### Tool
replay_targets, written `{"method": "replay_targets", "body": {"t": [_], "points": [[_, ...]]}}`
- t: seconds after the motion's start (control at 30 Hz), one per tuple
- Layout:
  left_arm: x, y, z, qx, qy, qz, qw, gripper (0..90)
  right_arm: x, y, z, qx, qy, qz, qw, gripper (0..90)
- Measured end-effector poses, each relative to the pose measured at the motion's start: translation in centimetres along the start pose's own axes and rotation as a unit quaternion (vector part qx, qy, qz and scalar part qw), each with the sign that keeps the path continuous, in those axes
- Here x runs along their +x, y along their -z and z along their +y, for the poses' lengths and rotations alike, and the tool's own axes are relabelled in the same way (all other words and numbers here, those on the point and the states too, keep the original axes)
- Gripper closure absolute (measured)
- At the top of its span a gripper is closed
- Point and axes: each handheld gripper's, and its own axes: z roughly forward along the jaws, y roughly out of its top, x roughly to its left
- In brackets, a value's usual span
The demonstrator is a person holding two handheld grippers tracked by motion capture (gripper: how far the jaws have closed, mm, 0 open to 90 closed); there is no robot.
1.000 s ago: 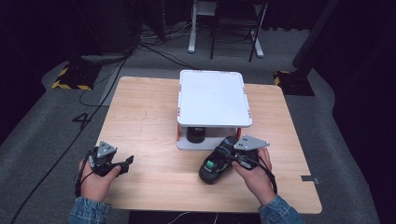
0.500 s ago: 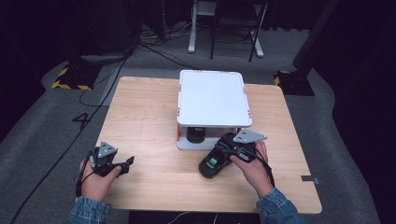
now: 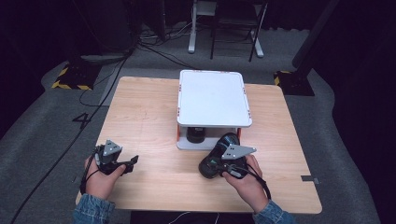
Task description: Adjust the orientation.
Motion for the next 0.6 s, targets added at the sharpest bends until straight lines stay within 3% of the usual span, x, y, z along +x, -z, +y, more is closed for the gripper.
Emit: {"method": "replay_targets", "body": {"t": [0.13, 0.23, 0.33, 0.37, 0.4, 0.57, 0.6], "points": [[-0.1, -0.3, 0.2, 0.004, -0.002, -0.005, 1.0000, 25.8, -0.3, 1.2, 0.4, 0.015, 0.029, 0.005, 0.9995, 85.7], [-0.1, -0.5, 0.4, 0.000, -0.003, -0.004, 1.0000, 25.8, -0.7, 2.3, 0.5, 0.021, 0.034, 0.012, 0.9991, 85.7], [-0.2, -0.8, 0.8, 0.001, -0.009, -0.008, 0.9999, 25.8, -1.1, 4.4, 0.3, 0.049, 0.038, 0.014, 0.9980, 85.5], [-0.3, -0.9, 1.0, 0.001, -0.010, -0.011, 0.9999, 25.8, -1.2, 5.1, 0.2, 0.063, 0.035, 0.014, 0.9973, 85.5], [-0.5, -1.2, 1.2, 0.000, -0.012, -0.013, 0.9998, 25.7, -1.6, 6.5, -0.3, 0.077, 0.028, -0.003, 0.9966, 85.3], [-1.0, -1.6, 1.8, -0.001, -0.020, -0.022, 0.9996, 25.5, -2.6, 8.3, -1.5, 0.111, -0.003, -0.021, 0.9936, 84.4], [-1.0, -1.7, 1.9, -0.003, -0.024, -0.024, 0.9994, 25.4, -3.0, 8.5, -2.4, 0.143, -0.017, -0.028, 0.9892, 84.0]]}}
